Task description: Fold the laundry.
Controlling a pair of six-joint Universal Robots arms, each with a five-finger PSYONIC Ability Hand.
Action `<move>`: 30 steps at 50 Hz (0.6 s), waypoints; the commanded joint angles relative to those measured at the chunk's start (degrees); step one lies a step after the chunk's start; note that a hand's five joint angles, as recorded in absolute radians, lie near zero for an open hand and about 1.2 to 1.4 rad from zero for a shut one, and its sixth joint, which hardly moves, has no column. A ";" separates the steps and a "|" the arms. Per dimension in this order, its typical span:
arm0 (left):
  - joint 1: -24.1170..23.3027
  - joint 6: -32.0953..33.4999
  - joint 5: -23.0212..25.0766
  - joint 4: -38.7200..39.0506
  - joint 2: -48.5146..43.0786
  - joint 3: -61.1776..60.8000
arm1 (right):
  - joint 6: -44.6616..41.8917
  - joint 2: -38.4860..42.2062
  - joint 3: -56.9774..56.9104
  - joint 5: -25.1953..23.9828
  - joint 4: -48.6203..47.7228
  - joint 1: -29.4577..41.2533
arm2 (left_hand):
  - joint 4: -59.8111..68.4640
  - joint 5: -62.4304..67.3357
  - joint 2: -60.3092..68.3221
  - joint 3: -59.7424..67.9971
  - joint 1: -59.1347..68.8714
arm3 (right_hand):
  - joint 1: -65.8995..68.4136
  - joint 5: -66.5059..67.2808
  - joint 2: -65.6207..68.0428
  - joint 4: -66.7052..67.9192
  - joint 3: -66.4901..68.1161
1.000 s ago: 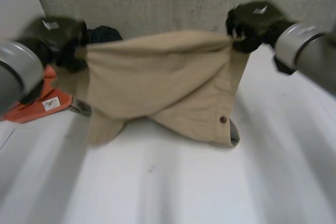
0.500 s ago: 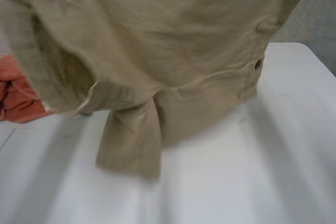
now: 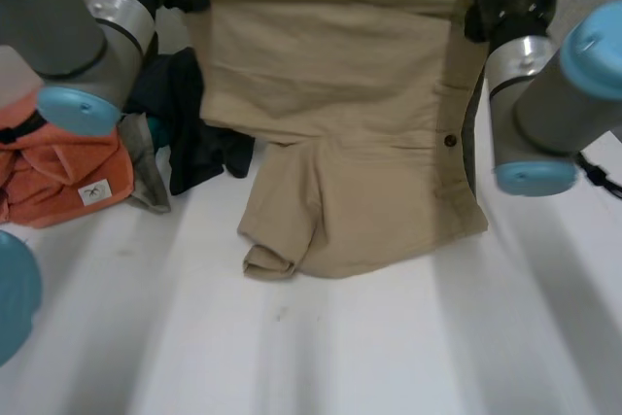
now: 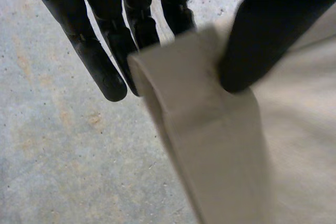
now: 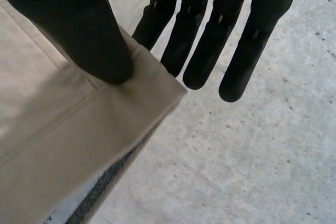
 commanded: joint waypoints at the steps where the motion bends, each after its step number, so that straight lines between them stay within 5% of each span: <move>1: -2.28 1.07 -5.93 -0.55 -5.36 5.69 | -8.96 13.26 -8.18 4.24 -3.28 0.92 | -44.95 -45.75 -43.78 -45.02 -42.86 | -52.85 -54.06 -53.92 -54.67 -54.44; 9: -3.78 5.29 -10.69 -2.14 -1.06 2.63 | -3.79 12.49 -12.42 0.48 8.50 -1.28 | -44.95 -45.75 -43.78 -45.02 -42.86 | -52.85 -54.06 -53.92 -54.67 -54.44; 19: -7.38 6.43 -8.50 -6.79 17.30 -24.25 | -2.46 2.82 -4.35 -14.11 31.61 -5.58 | -44.95 -45.75 -43.78 -45.02 -42.86 | -52.85 -54.06 -53.92 -54.67 -54.44; 30: -13.18 6.79 -0.50 -13.57 29.97 -56.07 | -14.93 -5.53 16.04 -27.91 40.59 -12.09 | -8.75 -9.56 -7.58 -8.82 -6.66 | -29.84 -31.05 -30.90 -31.66 -31.42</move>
